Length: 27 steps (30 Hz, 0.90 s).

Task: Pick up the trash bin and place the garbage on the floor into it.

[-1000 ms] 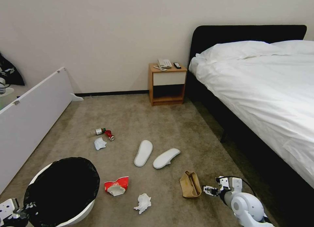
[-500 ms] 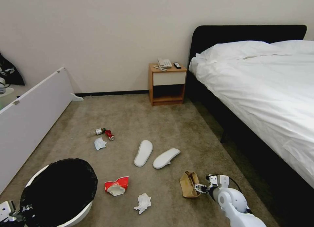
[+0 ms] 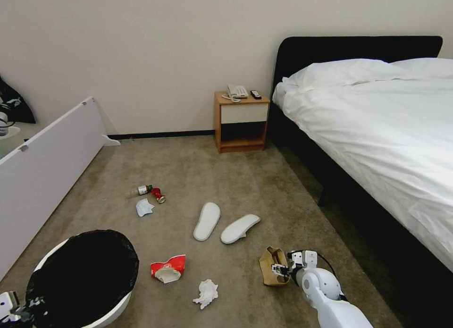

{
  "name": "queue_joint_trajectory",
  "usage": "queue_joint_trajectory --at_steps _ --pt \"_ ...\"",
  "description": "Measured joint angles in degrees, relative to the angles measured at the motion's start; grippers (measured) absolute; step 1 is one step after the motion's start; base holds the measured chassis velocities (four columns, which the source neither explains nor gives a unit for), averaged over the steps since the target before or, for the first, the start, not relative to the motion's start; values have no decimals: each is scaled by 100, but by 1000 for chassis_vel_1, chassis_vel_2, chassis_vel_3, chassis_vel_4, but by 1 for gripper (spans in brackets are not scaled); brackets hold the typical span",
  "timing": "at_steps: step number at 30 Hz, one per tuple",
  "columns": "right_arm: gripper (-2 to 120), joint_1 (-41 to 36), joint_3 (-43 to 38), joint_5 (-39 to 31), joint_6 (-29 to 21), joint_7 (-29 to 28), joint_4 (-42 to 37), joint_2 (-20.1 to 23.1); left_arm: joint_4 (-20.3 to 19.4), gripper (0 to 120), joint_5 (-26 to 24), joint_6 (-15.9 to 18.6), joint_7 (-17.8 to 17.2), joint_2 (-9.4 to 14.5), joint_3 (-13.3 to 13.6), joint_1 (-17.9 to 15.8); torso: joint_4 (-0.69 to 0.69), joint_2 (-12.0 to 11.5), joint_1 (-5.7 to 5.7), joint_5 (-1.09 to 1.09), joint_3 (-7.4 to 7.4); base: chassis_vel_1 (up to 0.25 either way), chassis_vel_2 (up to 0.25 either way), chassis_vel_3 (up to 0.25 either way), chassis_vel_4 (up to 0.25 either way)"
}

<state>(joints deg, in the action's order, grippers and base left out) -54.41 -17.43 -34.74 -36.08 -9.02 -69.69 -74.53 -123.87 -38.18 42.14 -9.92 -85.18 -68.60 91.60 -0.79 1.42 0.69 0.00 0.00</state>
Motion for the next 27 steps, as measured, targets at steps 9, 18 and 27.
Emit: queue_joint_trajectory --at_steps 9,18,27 --pt "100 166 3 139 125 126 501 -105 -6 2 1 0 4 -8 40 6 0 0 0 0 0 0 0 0 0" --pt "100 319 164 201 331 219 772 -194 -20 2 2 0 11 -11 43 11 0 0 0 0 0 0 0 0 0" --pt "82 549 332 274 454 267 996 -289 -46 2 15 0 15 -38 58 21 1 0 0 0 0 0 0 0 0"
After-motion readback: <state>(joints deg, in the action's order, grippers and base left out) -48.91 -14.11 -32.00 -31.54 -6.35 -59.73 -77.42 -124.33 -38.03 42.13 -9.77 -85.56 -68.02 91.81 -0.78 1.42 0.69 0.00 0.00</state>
